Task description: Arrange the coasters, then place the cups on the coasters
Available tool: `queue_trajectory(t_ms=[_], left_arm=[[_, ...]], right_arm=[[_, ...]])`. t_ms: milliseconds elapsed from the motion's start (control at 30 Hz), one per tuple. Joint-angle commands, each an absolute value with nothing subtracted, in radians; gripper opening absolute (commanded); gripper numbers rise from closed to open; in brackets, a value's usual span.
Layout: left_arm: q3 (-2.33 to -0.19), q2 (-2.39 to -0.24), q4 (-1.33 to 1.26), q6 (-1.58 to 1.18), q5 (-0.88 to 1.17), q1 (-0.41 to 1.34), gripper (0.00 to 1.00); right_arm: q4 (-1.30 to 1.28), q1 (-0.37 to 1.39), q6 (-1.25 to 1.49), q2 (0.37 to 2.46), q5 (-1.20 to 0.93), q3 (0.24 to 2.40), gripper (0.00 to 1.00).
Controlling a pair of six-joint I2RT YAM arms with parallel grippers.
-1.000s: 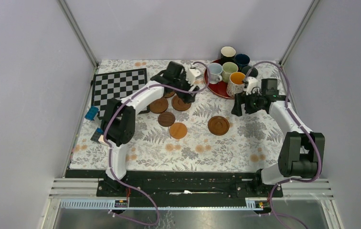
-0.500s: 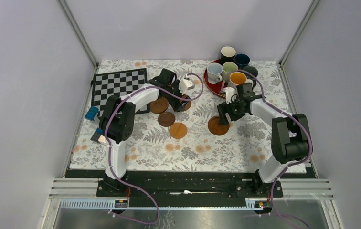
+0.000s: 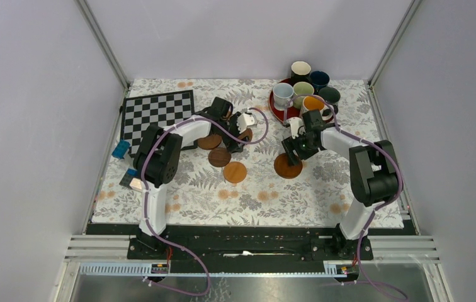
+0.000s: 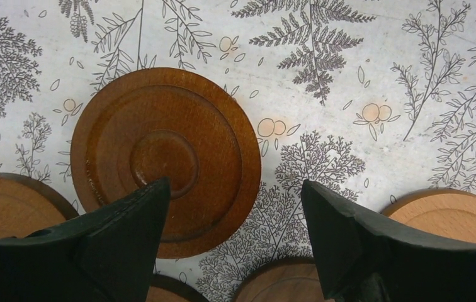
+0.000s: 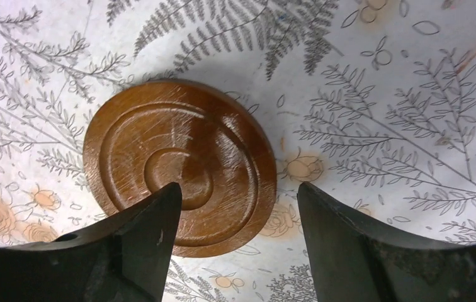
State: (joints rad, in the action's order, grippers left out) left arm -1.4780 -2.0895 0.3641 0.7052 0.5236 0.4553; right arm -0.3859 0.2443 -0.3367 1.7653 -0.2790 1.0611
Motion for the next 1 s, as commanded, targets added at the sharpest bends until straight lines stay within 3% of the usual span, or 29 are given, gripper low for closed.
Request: queue_trajectory(t_ms=[0,167,400,967], left_arm=[[-1.507,-2.113,0.336,0.759,0.546,0.471,0.82],[-1.527,-2.128,0.397,0.789,0.510,0.503,0.75],[-1.439,-2.053,0.397,0.802,0.516,0.566,0.51],[-1.393,-2.039,0.341,0.701,0.509,0.724,0.47]], right_arm=[[-0.416,0.250,-0.341,1.808,-0.204,1.114,0.73],[-0.429,0.249,-0.353,1.825,-0.127,1.129,0.70],[-0.423,0.220,-0.357,1.832,-0.097,1.148,0.66],[-0.417,0.118,-0.362,1.881,-0.108,1.230,0.60]])
